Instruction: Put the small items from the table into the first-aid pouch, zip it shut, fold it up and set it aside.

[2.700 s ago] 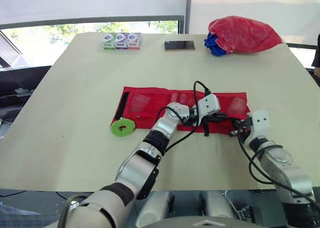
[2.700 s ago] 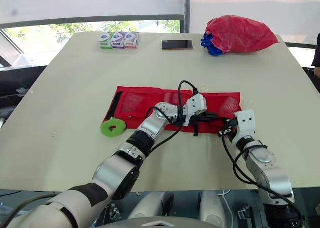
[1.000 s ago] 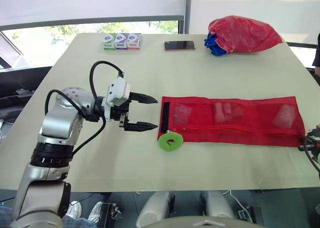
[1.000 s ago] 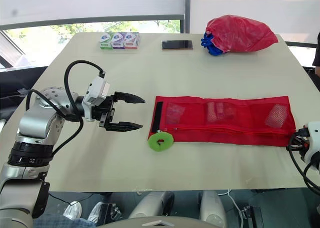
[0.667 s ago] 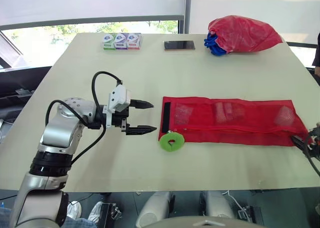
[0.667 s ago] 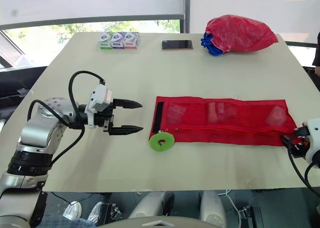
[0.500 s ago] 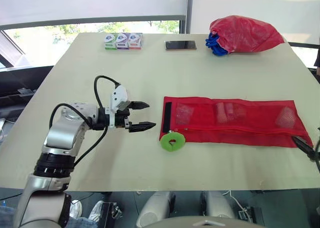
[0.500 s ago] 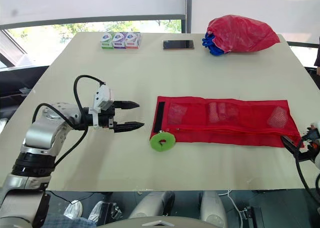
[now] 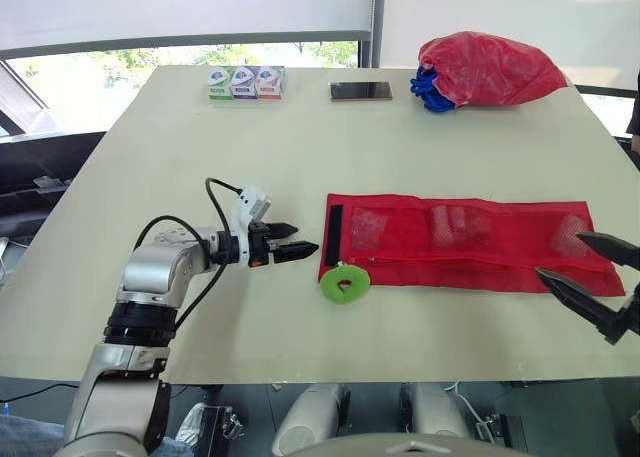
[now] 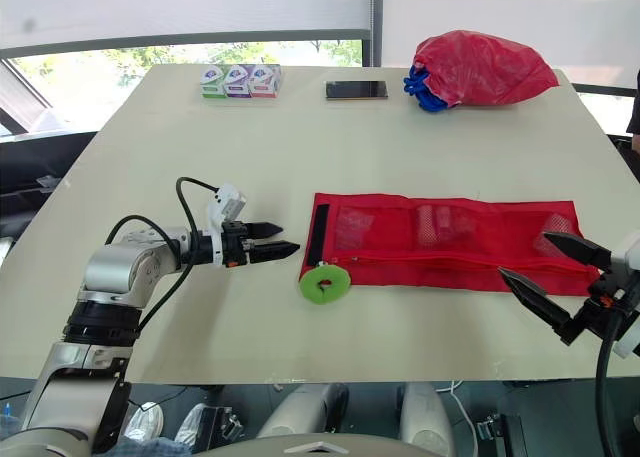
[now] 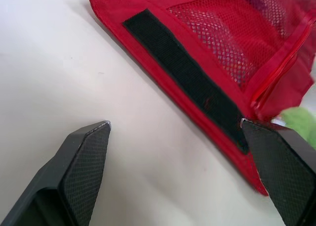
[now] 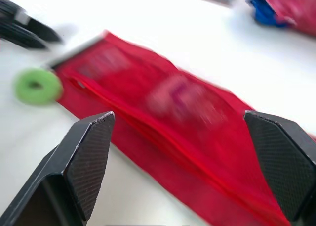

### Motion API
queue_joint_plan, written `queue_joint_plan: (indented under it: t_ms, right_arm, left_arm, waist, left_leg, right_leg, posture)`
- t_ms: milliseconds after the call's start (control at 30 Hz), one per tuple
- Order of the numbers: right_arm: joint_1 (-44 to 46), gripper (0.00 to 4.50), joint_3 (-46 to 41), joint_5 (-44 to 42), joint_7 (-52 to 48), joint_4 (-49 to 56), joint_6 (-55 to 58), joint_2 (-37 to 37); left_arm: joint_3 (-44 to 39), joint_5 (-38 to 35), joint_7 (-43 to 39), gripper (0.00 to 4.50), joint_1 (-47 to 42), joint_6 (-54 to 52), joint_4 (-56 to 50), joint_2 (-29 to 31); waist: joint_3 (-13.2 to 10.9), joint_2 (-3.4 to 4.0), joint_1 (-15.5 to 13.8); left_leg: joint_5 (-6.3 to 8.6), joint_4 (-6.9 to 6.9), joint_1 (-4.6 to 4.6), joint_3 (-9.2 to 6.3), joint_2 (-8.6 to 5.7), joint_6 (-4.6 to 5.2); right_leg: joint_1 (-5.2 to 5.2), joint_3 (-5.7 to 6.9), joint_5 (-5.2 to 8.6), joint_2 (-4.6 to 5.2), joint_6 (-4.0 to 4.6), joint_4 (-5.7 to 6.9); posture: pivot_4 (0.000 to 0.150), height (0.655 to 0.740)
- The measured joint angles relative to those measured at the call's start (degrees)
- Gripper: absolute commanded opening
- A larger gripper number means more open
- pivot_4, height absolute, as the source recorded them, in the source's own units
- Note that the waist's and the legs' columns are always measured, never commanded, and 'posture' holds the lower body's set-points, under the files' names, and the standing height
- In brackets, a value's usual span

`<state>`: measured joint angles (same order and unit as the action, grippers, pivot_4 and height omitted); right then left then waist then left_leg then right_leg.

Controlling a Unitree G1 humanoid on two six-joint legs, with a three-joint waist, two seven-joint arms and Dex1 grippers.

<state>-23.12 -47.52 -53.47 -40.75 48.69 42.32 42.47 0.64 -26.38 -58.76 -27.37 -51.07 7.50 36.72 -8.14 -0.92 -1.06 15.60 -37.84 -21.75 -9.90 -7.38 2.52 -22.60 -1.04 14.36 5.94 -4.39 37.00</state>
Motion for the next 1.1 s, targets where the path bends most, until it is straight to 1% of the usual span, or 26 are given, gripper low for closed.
queue_joint_plan:
  t_ms: [133,200,300,467,733,933,1100]
  right_arm:
    - [1.08,4.45,1.58,-4.25,3.22,1.52,0.05,0.64]
    - [1.08,4.45,1.95,-5.86,4.52,2.54,0.00,0.97]
    - [0.90,4.45,2.50,-6.32,5.37,2.60,-0.21,1.17]
    - [-0.58,4.45,2.59,-6.24,4.88,2.63,-1.11,1.67]
    - [-1.56,4.45,4.66,-2.89,2.93,2.60,-4.14,1.69]
    - [-1.37,4.45,6.53,-1.75,3.03,2.60,-5.14,1.69]
    - [-1.34,4.45,7.74,-0.97,3.69,2.63,-5.81,1.66]
  left_arm:
    - [-0.01,-1.35,-0.10,4.50,-0.92,-3.79,0.26,-0.73]
    - [-0.35,-3.22,-0.11,4.50,-1.26,-6.67,0.40,-1.61]
    - [-0.16,-5.29,-0.59,4.50,-1.31,-9.74,0.02,-2.37]
    - [0.04,-6.44,-1.01,4.50,-1.32,-11.55,-0.07,-2.72]
    - [0.39,-7.60,-1.41,4.50,-1.22,-12.67,0.04,-3.92]
    - [-0.75,-11.12,-0.79,4.50,-1.85,-18.63,1.36,-6.91]
    - [-3.73,-14.29,1.23,4.50,-2.90,-23.74,3.91,-8.50]
  waist:
    - [0.02,0.01,-0.02]
    - [0.04,0.00,-0.11]
    - [0.06,-0.02,-0.15]
    - [0.07,0.00,-0.13]
    - [0.11,0.02,-0.22]
    - [0.11,0.01,-0.63]
    - [0.11,0.00,-0.72]
  left_leg:
    - [0.00,0.00,0.00,0.00,0.00,0.00]
    - [0.00,0.00,0.00,-0.01,0.00,0.00]
    - [0.00,0.00,0.00,0.00,-0.02,0.00]
    - [0.00,0.00,0.01,0.00,-0.02,0.00]
    - [0.00,0.00,0.01,0.01,-0.02,0.00]
    - [0.00,0.00,0.00,0.00,-0.04,0.00]
    - [0.00,0.00,0.00,0.00,-0.04,-0.01]
  right_leg:
    - [0.01,0.01,0.00,0.01,0.00,0.00]
    - [0.01,0.01,0.00,0.01,0.00,0.00]
    - [0.01,0.01,0.00,0.01,0.00,-0.01]
    - [0.01,-0.01,0.00,0.01,0.00,-0.01]
    - [0.02,-0.01,0.00,0.02,0.00,-0.01]
    - [0.02,0.01,0.00,-0.02,-0.01,-0.02]
    - [0.00,0.00,0.00,-0.04,-0.01,-0.02]
  posture:
    - [0.150,0.7400]
    - [0.150,0.7400]
    - [0.150,0.7400]
    - [0.150,0.7400]
    - [0.150,0.7400]
    - [0.150,0.7400]
    - [0.150,0.7400]
